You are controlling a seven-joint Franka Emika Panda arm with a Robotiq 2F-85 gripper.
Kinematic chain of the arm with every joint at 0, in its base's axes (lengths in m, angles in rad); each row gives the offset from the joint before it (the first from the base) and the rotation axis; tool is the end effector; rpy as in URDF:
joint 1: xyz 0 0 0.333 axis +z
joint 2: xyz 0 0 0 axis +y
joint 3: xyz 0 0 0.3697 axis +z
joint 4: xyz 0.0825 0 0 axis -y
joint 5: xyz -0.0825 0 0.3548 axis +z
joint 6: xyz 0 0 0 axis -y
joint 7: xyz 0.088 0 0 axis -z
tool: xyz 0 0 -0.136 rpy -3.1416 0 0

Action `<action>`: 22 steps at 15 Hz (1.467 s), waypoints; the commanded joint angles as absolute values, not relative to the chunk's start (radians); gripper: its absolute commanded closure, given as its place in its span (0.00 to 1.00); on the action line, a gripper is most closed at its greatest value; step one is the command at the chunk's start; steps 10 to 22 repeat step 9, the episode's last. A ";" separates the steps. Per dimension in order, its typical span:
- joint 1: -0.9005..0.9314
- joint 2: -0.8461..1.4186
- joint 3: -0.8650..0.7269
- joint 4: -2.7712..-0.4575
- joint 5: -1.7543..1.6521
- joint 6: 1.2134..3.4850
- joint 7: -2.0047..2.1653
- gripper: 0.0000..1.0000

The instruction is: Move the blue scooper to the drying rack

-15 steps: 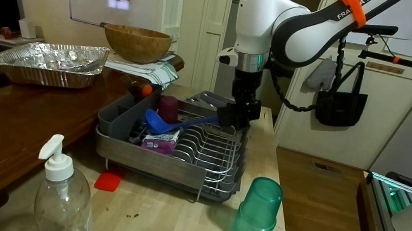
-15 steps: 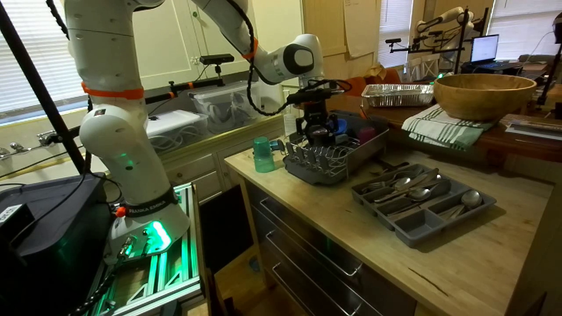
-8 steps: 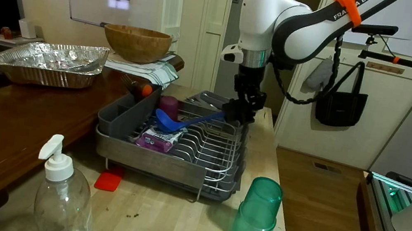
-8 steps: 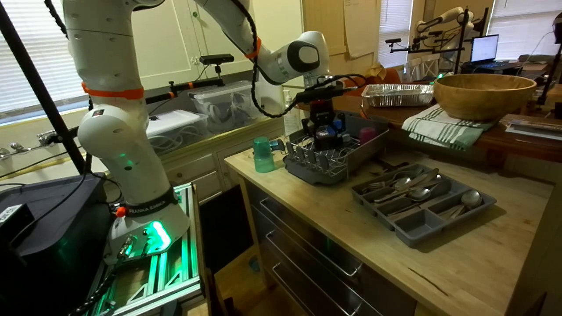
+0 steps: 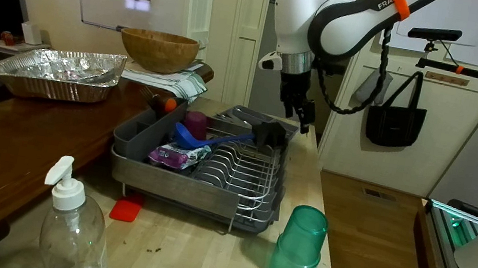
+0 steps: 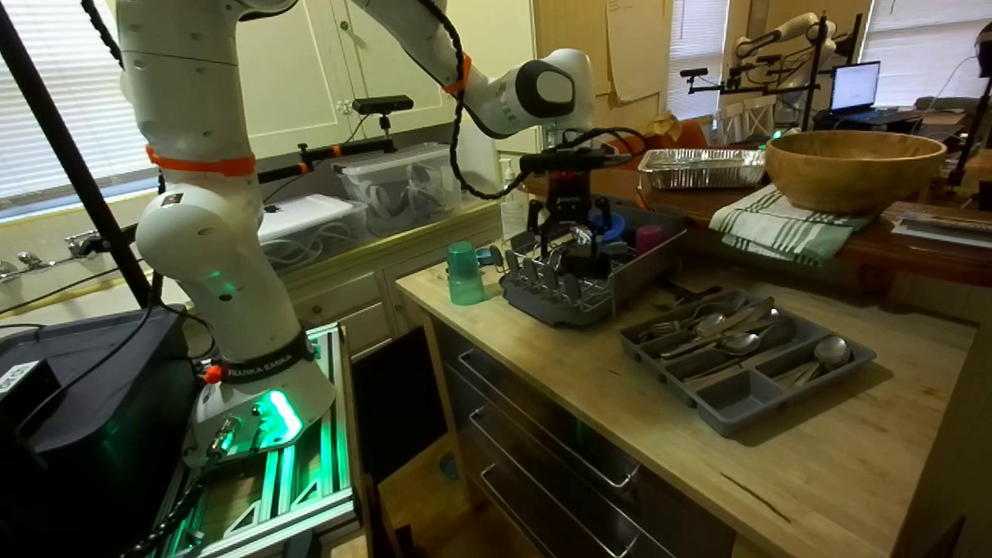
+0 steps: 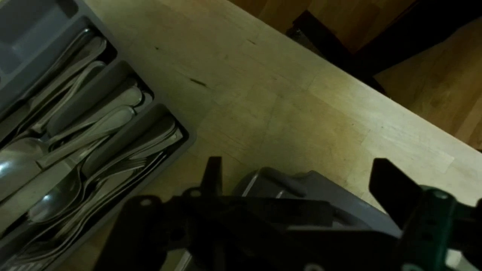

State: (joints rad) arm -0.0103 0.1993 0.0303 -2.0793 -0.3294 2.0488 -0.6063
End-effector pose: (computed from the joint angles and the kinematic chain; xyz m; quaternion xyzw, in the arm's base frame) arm 0.5352 -0.0158 0.3618 0.9045 0.3892 -0.1464 0.0947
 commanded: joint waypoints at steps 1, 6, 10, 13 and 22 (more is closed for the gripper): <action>-0.013 0.121 0.028 -2.146 -0.253 2.037 -0.458 0.01; -0.050 0.063 -0.018 -2.215 -0.161 2.064 -0.332 0.00; -0.045 0.083 -0.020 -2.183 -0.185 2.043 -0.357 0.00; -0.045 0.083 -0.020 -2.183 -0.185 2.043 -0.357 0.00; -0.045 0.083 -0.020 -2.183 -0.185 2.043 -0.357 0.00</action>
